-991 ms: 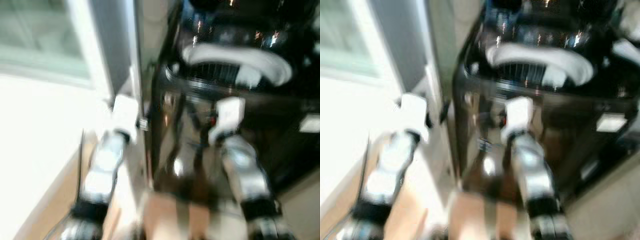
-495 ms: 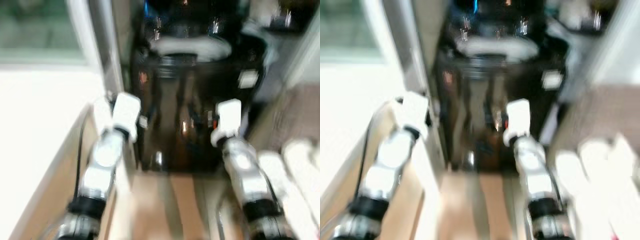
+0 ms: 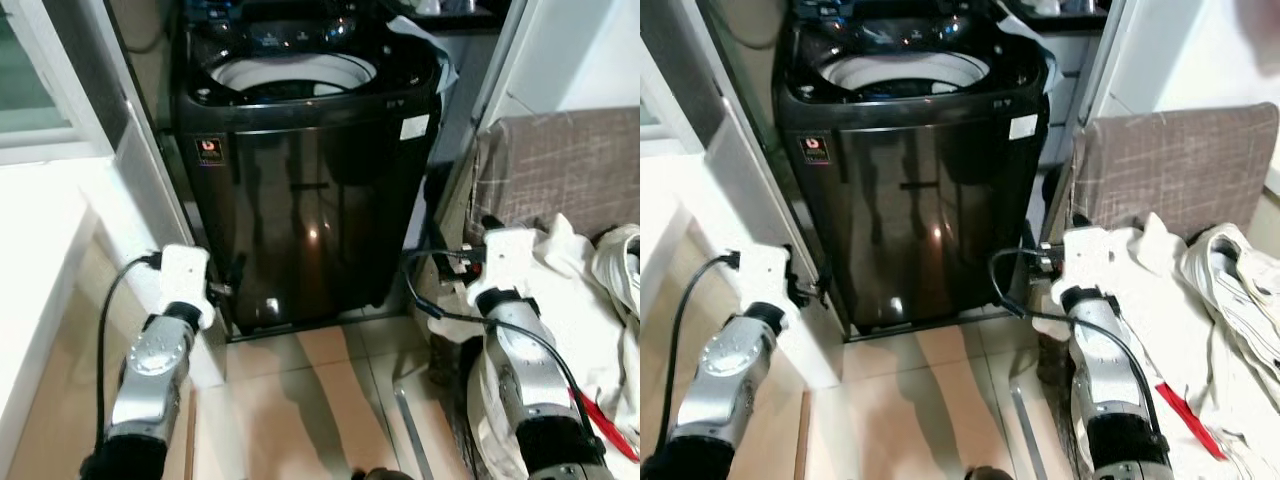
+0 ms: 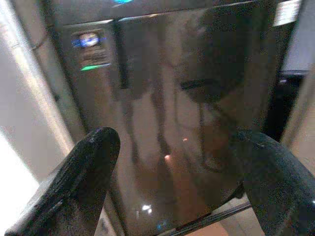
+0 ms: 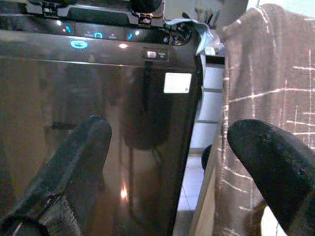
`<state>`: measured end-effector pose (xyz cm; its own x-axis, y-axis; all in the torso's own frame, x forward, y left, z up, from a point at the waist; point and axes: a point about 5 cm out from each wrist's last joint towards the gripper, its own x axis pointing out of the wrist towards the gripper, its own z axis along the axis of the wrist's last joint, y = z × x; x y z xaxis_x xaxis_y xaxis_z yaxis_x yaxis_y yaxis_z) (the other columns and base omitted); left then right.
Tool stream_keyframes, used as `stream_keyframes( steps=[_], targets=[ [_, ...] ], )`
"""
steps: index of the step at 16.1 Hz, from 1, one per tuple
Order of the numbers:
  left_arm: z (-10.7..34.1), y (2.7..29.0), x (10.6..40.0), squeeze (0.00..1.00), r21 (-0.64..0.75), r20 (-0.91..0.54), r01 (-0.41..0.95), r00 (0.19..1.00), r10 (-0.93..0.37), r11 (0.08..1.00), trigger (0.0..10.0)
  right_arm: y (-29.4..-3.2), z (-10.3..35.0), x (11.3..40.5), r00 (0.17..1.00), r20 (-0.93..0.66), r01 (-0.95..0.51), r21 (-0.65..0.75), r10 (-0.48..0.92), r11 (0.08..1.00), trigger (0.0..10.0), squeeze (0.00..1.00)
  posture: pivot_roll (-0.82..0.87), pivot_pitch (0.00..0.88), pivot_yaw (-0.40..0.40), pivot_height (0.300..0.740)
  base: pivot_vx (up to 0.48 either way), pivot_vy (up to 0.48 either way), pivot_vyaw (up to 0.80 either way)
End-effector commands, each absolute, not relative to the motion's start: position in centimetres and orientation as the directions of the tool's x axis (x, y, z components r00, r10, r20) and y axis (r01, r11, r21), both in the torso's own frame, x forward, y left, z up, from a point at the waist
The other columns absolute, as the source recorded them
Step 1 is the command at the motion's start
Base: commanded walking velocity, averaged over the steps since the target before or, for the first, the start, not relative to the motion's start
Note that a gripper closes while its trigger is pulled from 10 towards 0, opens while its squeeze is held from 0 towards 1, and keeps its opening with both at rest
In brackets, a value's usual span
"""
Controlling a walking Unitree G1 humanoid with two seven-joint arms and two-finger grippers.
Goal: Clothes washing
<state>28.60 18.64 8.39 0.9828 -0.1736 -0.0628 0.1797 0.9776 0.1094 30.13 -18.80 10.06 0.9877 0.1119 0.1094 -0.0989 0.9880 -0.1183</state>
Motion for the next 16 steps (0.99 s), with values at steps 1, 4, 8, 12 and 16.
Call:
stream_keyframes(
  steps=[1, 4, 8, 12, 16],
  targets=[
    [9.8, 17.8, 29.0, 0.00, 0.135, 0.008, 0.222, 0.974, -0.225, 0.966, 10.0, -18.8, 10.6, 30.2, 0.984, 0.143, -0.095, -0.112, 0.110, 0.989, 10.0, 0.00, -0.15, 0.000, 0.004, 0.740, 0.000, 0.000, -0.60],
    [9.0, 18.3, 27.5, 0.00, 0.191, -0.009, 0.335, 0.941, -0.339, 0.923, 10.0, -17.7, 10.1, 29.3, 0.971, 0.134, -0.194, -0.025, 0.195, 0.981, 10.0, 0.00, -0.15, 0.000, -0.004, 0.740, 0.000, 0.000, -0.59],
    [9.3, 16.9, 25.5, 0.00, 0.058, 0.000, 0.413, 0.911, -0.413, 0.909, 10.0, -18.2, 8.0, 26.7, 0.951, 0.050, -0.304, -0.007, 0.304, 0.953, 10.0, 0.00, -0.12, 0.000, -0.029, 0.740, 0.000, 0.000, -0.53],
    [10.2, 16.7, 26.8, 0.00, 0.143, -0.005, 0.412, 0.909, -0.416, 0.900, 10.0, -18.3, 8.3, 27.6, 0.963, 0.056, -0.261, -0.034, 0.263, 0.965, 10.0, 0.00, -0.12, 0.000, -0.012, 0.740, 0.000, 0.000, -0.52],
    [11.3, 15.7, 28.0, 0.00, 0.186, 0.001, 0.446, 0.891, -0.454, 0.876, 10.0, -17.7, 9.2, 29.5, 0.979, 0.066, -0.188, -0.091, 0.194, 0.978, 10.0, 0.00, -0.13, 0.000, 0.016, 0.740, 0.000, 0.000, -0.27]
  ],
)
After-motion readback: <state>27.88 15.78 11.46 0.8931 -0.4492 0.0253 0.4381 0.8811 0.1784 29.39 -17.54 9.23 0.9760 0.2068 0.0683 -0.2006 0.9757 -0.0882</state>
